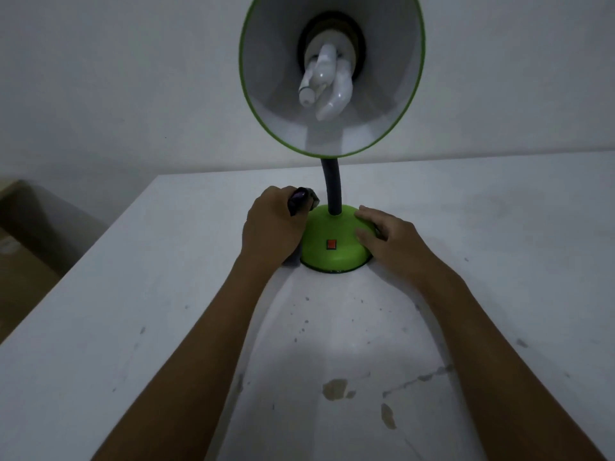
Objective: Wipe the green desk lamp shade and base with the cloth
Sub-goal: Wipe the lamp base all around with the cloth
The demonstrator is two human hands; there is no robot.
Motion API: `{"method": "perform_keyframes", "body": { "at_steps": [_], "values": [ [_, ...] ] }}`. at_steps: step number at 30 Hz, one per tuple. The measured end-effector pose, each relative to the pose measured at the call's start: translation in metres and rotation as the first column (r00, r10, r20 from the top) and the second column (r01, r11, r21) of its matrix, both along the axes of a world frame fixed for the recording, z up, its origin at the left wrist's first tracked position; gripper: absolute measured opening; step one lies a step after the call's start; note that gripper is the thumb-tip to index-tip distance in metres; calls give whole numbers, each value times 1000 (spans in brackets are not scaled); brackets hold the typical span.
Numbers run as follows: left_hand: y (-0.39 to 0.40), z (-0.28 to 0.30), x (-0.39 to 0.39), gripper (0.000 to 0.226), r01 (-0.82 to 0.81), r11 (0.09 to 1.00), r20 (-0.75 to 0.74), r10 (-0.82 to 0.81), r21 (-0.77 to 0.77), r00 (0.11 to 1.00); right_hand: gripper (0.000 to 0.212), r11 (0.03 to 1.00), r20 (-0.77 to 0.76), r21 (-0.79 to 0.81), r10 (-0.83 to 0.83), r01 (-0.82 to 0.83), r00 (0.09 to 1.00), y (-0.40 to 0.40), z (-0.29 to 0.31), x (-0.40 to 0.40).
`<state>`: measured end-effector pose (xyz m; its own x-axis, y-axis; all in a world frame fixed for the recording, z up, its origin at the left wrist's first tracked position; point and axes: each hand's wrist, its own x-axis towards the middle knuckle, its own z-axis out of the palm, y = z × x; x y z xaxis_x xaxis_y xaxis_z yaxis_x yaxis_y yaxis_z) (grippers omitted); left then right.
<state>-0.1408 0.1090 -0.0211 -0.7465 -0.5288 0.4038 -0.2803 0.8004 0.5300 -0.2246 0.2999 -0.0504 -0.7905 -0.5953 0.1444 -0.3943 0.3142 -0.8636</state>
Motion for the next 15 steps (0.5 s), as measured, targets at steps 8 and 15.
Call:
{"method": "perform_keyframes", "body": {
  "at_steps": [8, 15],
  "values": [
    [17, -18, 1, 18, 117, 992, 63, -114, -50, 992, 46, 999, 29, -33, 4, -3, 1000, 0, 0, -3],
    [38, -19, 19, 10, 115, 990, -5, -116, -85, 993, 45, 1000, 29, -28, 4, -3, 1000, -3, -2, -6]
  ]
}}
